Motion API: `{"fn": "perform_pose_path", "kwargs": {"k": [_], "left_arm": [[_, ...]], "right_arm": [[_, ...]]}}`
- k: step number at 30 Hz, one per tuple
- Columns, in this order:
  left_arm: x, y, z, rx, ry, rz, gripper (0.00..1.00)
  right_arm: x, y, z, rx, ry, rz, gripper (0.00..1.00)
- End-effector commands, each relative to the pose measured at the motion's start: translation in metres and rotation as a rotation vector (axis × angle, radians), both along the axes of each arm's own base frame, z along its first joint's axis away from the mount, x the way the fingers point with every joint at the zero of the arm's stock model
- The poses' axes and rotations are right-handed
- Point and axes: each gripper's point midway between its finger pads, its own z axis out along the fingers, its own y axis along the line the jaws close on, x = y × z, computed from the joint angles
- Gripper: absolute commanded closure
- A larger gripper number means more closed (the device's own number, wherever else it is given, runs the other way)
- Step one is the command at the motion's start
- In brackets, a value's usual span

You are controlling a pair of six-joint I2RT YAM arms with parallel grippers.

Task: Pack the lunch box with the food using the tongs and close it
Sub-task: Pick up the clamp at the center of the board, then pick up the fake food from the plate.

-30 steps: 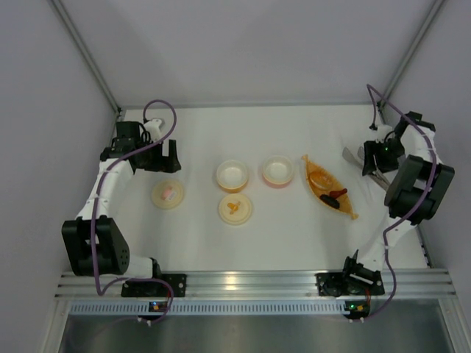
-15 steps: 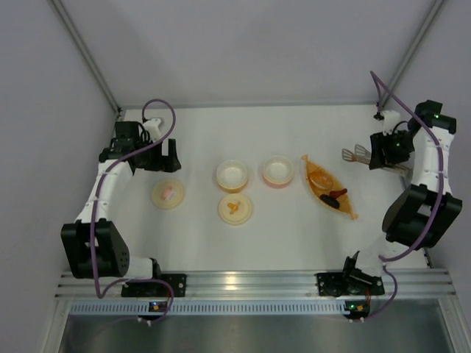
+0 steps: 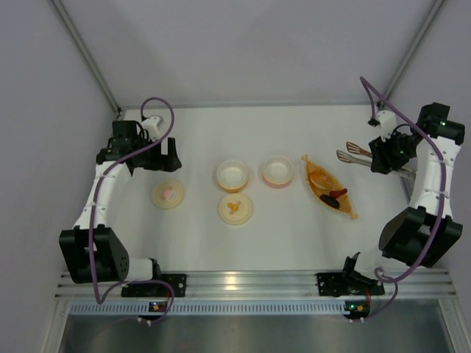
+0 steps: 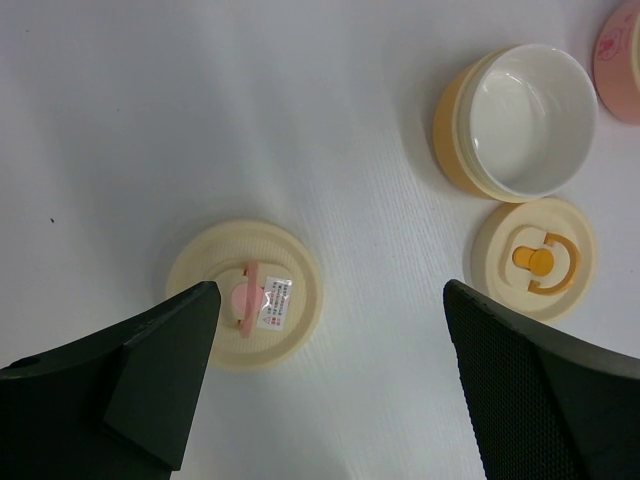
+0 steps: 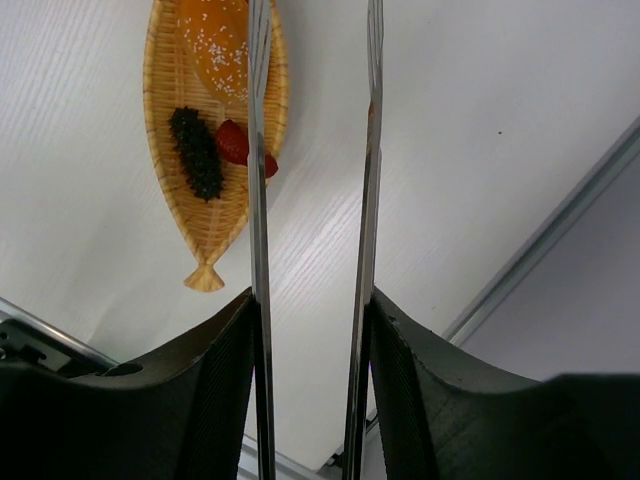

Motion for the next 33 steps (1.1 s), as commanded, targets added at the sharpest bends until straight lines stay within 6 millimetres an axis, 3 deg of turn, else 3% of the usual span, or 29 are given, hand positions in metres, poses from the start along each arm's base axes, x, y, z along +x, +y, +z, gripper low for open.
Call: {"fn": "perform_pose_path", "kwargs": {"k": [1,18,33], "left_arm": [[0.003,-0.008,0.030,-0.032,-0.073,-0.039,0.02],[-0.006,-0.016,0.027,-0.068,-0.033,-0.063,0.02],[-0.008,-0.017,0.024,-0.075,-0.015,-0.067,0.02]], "right_arm": [[-0.037,0.025,-0.001,0.080,0.094,0.108,0.54],[-0.062,0.051,-0.029,0.105,0.169,0.217,0.51],[-0.045,0.057,-0.055,0.135,0.239,0.227,0.42]]}}
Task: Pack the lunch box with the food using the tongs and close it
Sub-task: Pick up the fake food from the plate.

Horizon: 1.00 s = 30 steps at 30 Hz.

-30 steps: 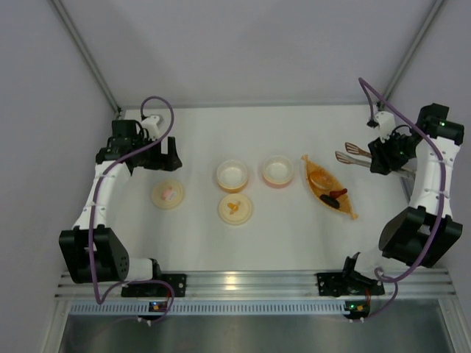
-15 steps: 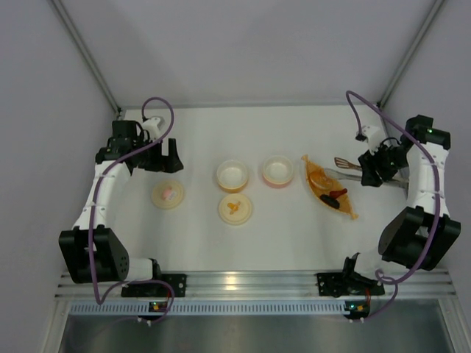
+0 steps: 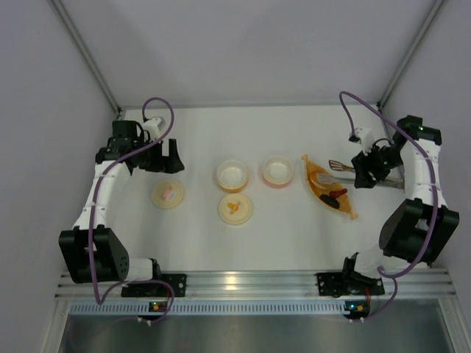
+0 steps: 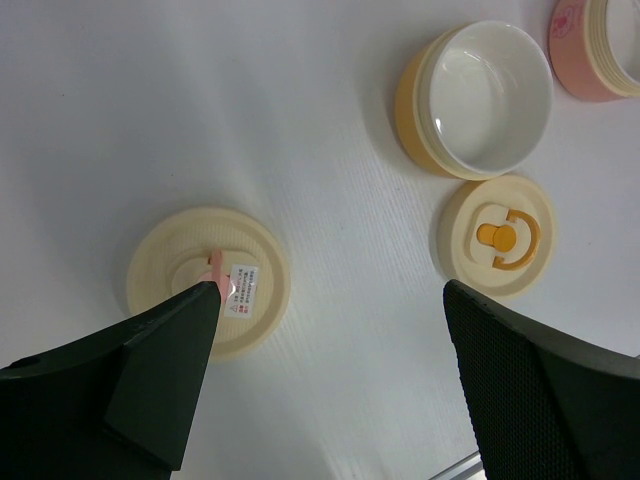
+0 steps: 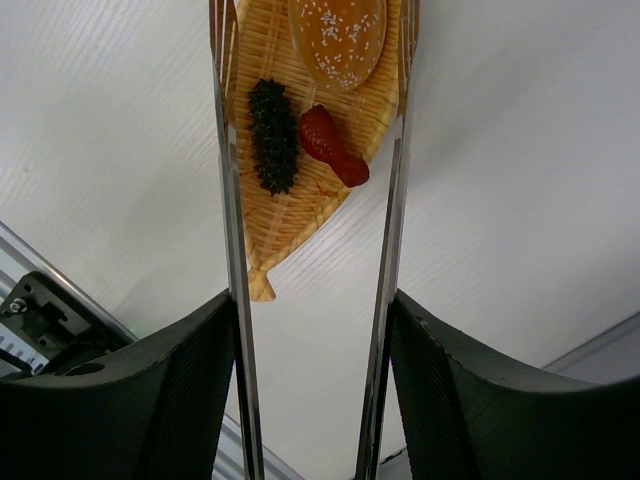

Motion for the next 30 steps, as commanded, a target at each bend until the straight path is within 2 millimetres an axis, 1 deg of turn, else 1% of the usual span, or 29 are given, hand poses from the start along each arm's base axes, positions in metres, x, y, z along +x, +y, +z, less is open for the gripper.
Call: {"fn": "perform_pose_path", "kwargs": {"k": [1,10,13,18,21,26,30], "left_arm": [[0.003,-0.003,0.020,-0.012,-0.053,-0.016,0.02],[0.003,-0.002,0.018,-0.007,-0.047,-0.013,0.02],[0.002,-0.002,0.019,-0.004,-0.053,-0.014,0.02],[0.002,-0.002,0.018,-0.002,-0.052,-0.014,0.02],[0.001,-0.002,0.018,-0.001,-0.053,-0.012,0.02],[0.002,-0.002,0.018,-0.003,-0.051,-0.014,0.02],[0.002,-0.001,0.018,-0.002,-0.053,-0.009,0.02]], "right_arm": [[-0.023,0.020,-0.004,0.075,0.119,0.024,0.42],[-0.012,0.018,-0.022,0.054,0.133,0.011,0.44],[-0.011,0.018,-0.027,0.053,0.143,0.003,0.44],[-0.011,0.018,-0.032,0.052,0.148,-0.004,0.47],[-0.009,0.015,-0.036,0.036,0.147,-0.017,0.47],[-0.005,0.012,-0.034,0.024,0.121,-0.034,0.49],[-0.001,0.013,-0.023,0.023,0.075,-0.041,0.50]]}}
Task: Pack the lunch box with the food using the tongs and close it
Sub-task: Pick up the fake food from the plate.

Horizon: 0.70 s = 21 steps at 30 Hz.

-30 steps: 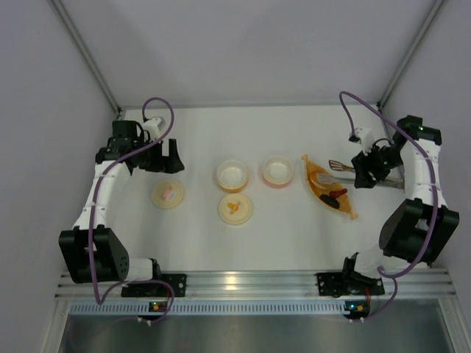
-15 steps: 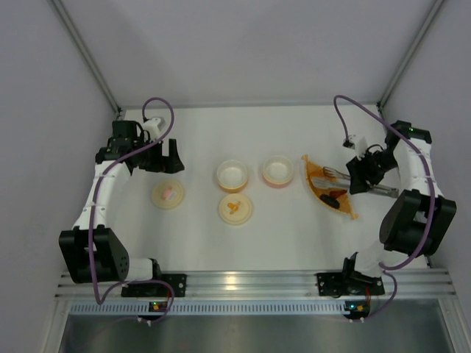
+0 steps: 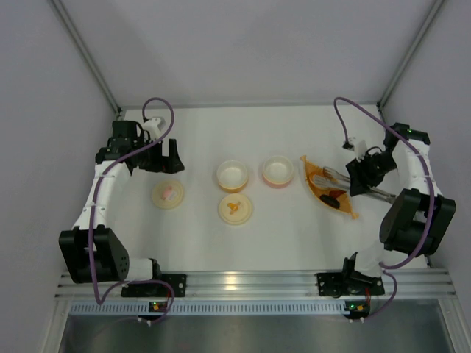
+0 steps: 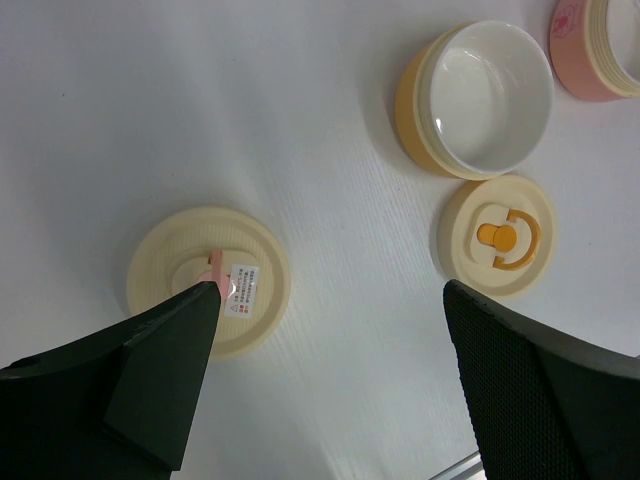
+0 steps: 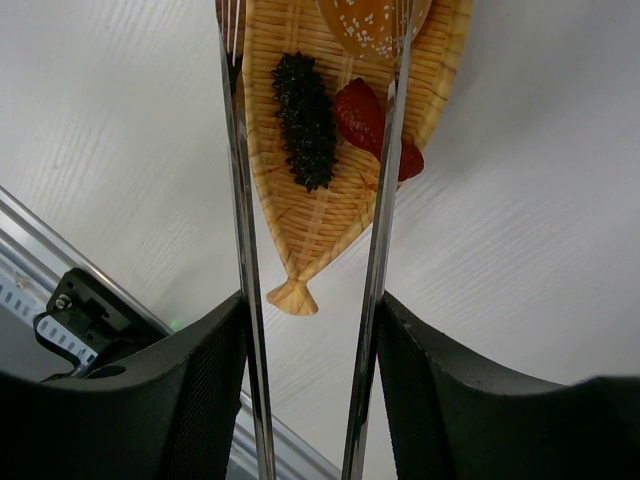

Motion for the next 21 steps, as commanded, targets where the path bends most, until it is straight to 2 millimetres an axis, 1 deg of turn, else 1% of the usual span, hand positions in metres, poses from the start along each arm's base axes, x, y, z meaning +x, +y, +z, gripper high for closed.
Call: {"fn": "perform_pose_path", "kwargs": {"k": [1,6,7,9,16,18,21], "left_arm": [[0.002,-0.002,0.019,-0.003,-0.054,-0.009,0.02],[0.002,-0.001,0.018,0.001,-0.054,-0.009,0.02],[0.001,-0.001,0.017,0.002,-0.051,-0.008,0.02],[0.001,-0.001,0.017,0.002,-0.050,-0.009,0.02],[0.001,-0.001,0.018,0.003,-0.056,-0.009,0.02],[0.000,-0.001,0.018,0.003,-0.054,-0.007,0.02],[0.000,-0.001,0.019,0.004,-0.056,-0.008,0.02]], "right_arm": [[0.016,0.005,0.019,-0.001,-0.114,0.006,0.50],[0.019,0.003,0.024,-0.008,-0.130,0.000,0.50],[0.020,0.005,0.030,-0.003,-0.146,0.001,0.50],[0.019,0.006,0.031,0.001,-0.150,0.002,0.50],[0.023,0.007,0.048,-0.003,-0.207,-0.006,0.50],[0.023,0.006,0.051,-0.009,-0.218,-0.005,0.50],[0.024,0.003,0.051,-0.031,-0.222,-0.004,0.50]]}}
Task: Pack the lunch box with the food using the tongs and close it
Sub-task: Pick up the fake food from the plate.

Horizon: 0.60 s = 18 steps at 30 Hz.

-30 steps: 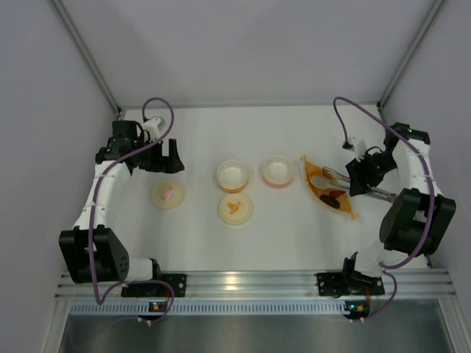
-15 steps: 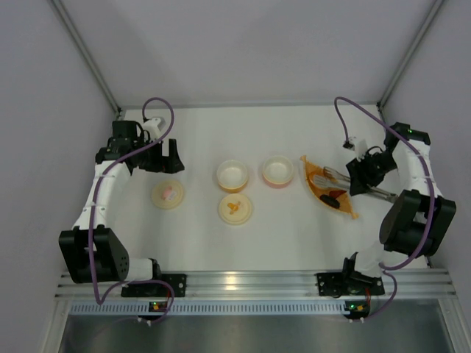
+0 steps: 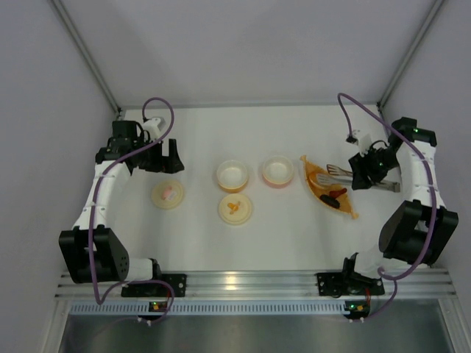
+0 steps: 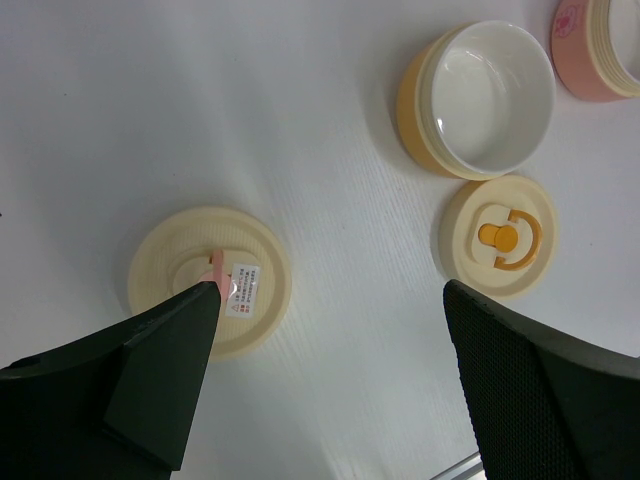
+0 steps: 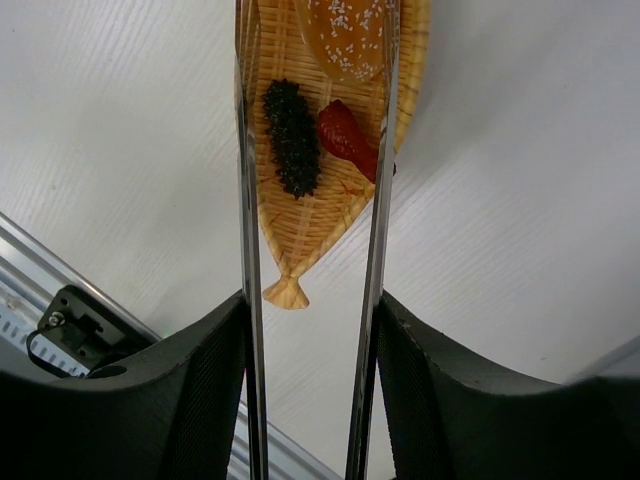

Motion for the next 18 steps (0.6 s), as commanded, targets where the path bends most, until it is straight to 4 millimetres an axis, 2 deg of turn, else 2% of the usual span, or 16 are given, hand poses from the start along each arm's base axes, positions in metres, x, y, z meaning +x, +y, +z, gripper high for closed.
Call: {"fn": "perform_pose_path", "kwargs": {"k": [1,18], "left_arm": [[0.0000,-0.0008,0.0188,0.003,-0.057,-0.009,0.02],[0.0035,0.0000,0.0191,0.009,-0.061,-0.007,0.02]], "right_arm": [[0.0161,0.0008,0.0223,-0.027,-0.121,0.024,0.50],[0.0244,-0.0025,0.0125,-0.034,-0.114,0.012,0.48]]}}
